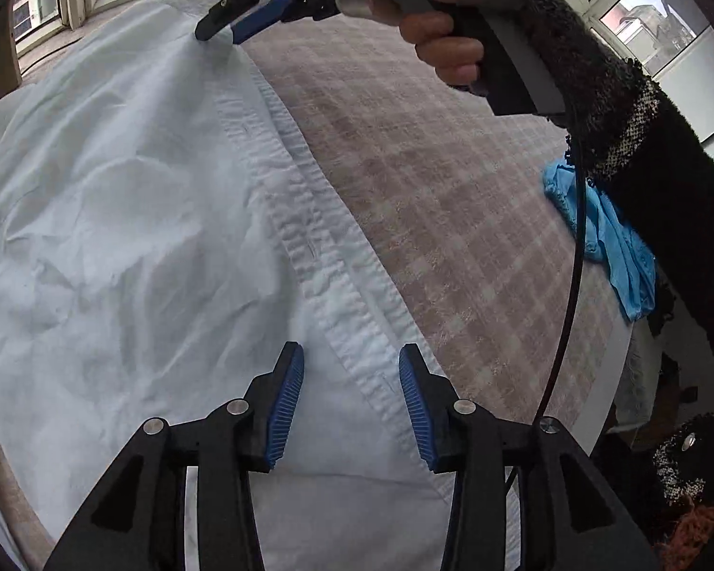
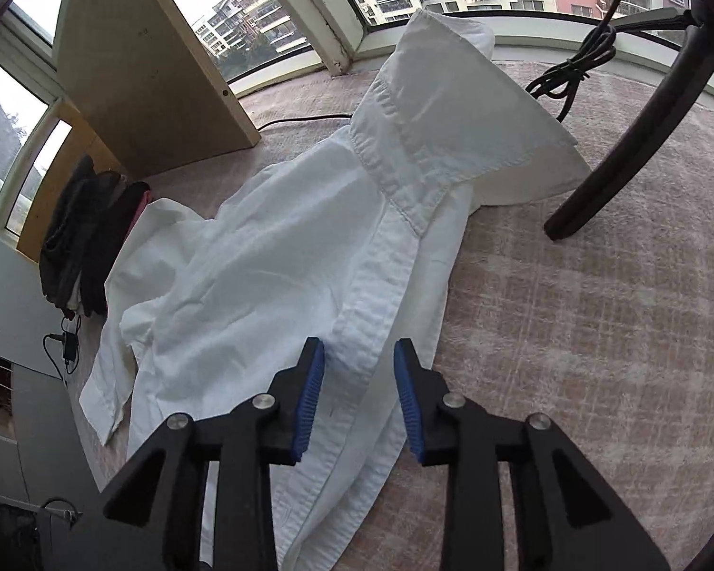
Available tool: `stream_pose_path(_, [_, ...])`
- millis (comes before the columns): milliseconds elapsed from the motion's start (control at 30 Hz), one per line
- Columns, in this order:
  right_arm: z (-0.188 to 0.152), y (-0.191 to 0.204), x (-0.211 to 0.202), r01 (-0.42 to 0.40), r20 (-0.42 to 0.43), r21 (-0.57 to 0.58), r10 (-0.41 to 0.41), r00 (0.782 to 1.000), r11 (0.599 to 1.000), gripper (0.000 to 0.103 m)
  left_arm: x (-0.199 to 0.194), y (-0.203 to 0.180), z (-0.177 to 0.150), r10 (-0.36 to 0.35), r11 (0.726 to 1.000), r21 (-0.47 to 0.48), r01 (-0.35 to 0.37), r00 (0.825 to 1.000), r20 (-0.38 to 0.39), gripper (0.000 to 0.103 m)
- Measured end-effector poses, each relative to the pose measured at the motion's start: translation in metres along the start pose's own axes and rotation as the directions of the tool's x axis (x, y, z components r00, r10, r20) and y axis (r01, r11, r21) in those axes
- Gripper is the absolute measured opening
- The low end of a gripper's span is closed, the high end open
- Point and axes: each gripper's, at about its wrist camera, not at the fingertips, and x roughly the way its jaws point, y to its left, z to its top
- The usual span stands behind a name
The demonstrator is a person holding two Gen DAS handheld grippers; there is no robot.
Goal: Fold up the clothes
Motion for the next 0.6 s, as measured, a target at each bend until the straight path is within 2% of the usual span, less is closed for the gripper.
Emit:
stream_pose_path(133, [0.005, 0.011, -0.004, 0.070, 0.057, -0.097, -0.064, 0.996, 0.993, 0.007, 0.000, -0.009, -0.008, 0.003, 0.999, 0.045, -0.003, 1.000, -0.004, 0.048])
stream_pose_path(167, [0.007, 0.009, 0.001, 0.072, 0.036, -0.094, -0.068, 0.997, 0.993, 0.009, -0.001, -0.011, -0.009, 0.007, 0.999, 0.050, -0.006, 1.000, -0.010, 0.048])
stream_pose_path(233, [0.006, 0.007, 0.003, 0.113, 0.003, -0.080, -0.113, 0.994, 0.990, 0.019, 0.000, -0.012, -0.007, 0.031, 0.999, 0.034, -0.030, 0.999, -0.028, 0.048])
stream_pose_path(267, [0.003, 0.007, -0.003, 0.113, 0.020, -0.068, -0.112, 0.994, 0.991, 0.027, 0.001, -0.014, -0.006, 0.048, 0.998, 0.028, -0.047, 0.998, -0.036, 0.048])
stream_pose_path(333, [-0.009, 0.005, -0.020, 0.092, 0.057, -0.040, -0.089, 0.994, 0.995, 0.036, 0.004, -0.018, -0.003, 0.087, 0.996, 0.024, -0.086, 0.995, -0.050, 0.048])
stream_pose_path(467, [-0.058, 0.003, -0.053, -0.037, 0.050, -0.022, 0.039, 0.998, 0.999, 0.037, 0.009, -0.030, -0.006, 0.164, 0.982, 0.100, -0.159, 0.985, -0.048, 0.047])
stream_pose_path(567, [-0.098, 0.007, -0.058, -0.112, 0.015, -0.021, 0.113, 0.994, 0.993, 0.037, 0.005, -0.022, -0.008, 0.182, 0.981, 0.082, -0.178, 0.983, -0.042, 0.026])
stream_pose_path(600, [-0.107, 0.008, -0.056, -0.115, 0.009, -0.021, 0.116, 0.993, 0.993, 0.037, 0.002, -0.016, -0.008, 0.166, 0.985, 0.057, -0.163, 0.985, -0.047, 0.015])
